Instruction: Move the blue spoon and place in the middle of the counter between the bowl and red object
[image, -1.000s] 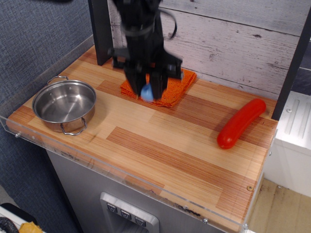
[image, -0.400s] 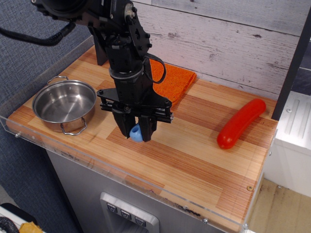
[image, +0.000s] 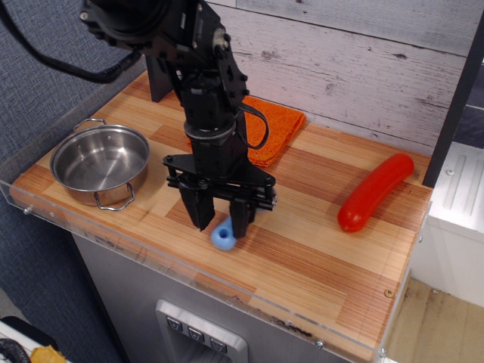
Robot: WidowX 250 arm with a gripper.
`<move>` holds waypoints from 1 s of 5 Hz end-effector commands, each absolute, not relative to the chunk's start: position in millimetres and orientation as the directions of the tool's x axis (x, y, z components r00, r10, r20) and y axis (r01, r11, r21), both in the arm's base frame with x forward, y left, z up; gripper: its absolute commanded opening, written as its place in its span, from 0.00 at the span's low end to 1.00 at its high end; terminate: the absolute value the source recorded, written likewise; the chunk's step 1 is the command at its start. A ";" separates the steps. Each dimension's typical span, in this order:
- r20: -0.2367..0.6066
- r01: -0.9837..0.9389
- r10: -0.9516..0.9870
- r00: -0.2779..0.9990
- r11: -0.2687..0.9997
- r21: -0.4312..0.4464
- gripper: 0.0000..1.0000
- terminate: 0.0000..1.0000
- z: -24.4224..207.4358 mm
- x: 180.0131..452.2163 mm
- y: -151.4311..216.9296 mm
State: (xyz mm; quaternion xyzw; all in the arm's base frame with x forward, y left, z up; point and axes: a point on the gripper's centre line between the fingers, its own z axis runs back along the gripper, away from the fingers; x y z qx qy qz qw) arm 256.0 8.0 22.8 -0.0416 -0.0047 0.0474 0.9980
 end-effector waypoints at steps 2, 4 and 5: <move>0.164 -0.100 0.110 0.980 0.993 -0.068 1.00 0.00 90.8 263.3 9.7; 0.209 -0.056 0.074 0.975 0.995 -0.087 1.00 0.00 108.7 283.8 12.4; 0.184 -0.029 0.044 0.982 0.996 -0.080 1.00 0.00 102.0 291.8 7.0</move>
